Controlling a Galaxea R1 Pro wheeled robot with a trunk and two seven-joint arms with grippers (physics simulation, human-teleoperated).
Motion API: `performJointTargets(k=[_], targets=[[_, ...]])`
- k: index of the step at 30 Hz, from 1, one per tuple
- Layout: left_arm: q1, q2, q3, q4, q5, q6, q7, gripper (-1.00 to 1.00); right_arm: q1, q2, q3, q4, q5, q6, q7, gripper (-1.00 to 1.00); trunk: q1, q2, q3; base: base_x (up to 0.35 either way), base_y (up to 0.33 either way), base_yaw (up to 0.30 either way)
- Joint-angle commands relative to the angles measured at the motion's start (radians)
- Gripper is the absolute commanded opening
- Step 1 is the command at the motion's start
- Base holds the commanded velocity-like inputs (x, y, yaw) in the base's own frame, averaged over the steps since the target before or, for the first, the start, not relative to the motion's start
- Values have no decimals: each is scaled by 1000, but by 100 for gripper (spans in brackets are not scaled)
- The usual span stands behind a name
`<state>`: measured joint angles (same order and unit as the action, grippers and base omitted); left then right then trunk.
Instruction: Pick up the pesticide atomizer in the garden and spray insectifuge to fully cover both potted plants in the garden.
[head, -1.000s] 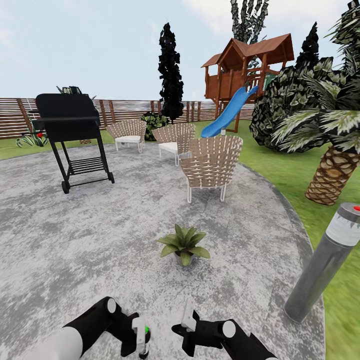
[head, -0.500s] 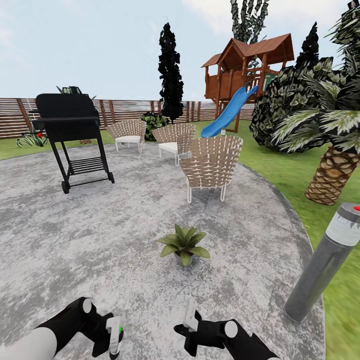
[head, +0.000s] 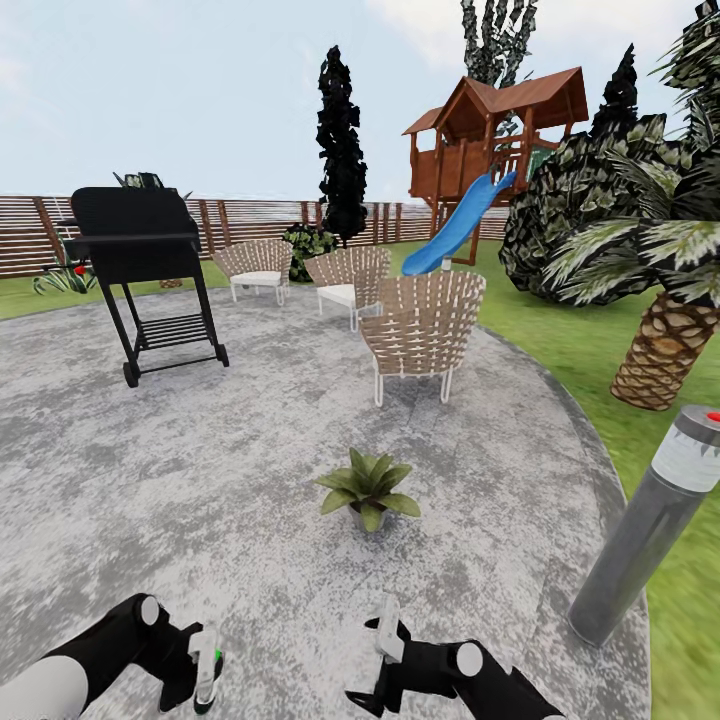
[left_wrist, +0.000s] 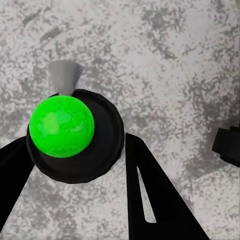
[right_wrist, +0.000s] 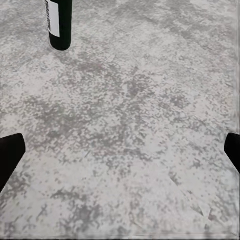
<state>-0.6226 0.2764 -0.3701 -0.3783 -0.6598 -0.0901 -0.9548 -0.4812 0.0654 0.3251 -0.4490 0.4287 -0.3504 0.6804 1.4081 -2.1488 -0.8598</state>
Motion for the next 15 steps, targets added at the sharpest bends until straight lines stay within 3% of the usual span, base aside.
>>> performJointTargets(k=[1,2,5,7,9,10,12,14,15], targets=[[0,-3,21,-4,-9,-7,3,-100,0,-14,-3,9,9,-7,-4,100,0,0,-1,0,0,0],[0,-4,41,-6,-9,-5,8,-100,0,-22,-3,16,7,-7,-7,100,0,0,-1,0,0,0],[0,-11,150,-5,-9,1,38,-100,0,-49,-5,65,3,-7,-65,100,0,0,-1,0,0,0],[0,-23,221,1,-9,11,69,-100,0,-57,-5,119,0,-6,-176,100,0,0,-1,0,0,0],[0,-51,329,3,-8,95,130,-100,1,-56,-5,243,-6,-7,-392,100,0,0,-1,0,0,0],[0,-61,353,1,-8,126,145,-100,1,-55,-5,265,-14,-7,-430,100,0,0,-1,0,0,0],[0,-86,417,-5,-7,212,194,-100,2,-52,-4,307,-103,-7,-512,100,0,0,-1,0,0,0],[-1,-113,465,-7,-6,257,228,-100,2,-53,-3,318,-216,-6,-553,100,0,0,-1,0,0,0],[-2,-127,481,-8,-6,269,238,-100,3,-54,-3,320,-251,-6,-565,100,0,0,-1,0,0,0]])
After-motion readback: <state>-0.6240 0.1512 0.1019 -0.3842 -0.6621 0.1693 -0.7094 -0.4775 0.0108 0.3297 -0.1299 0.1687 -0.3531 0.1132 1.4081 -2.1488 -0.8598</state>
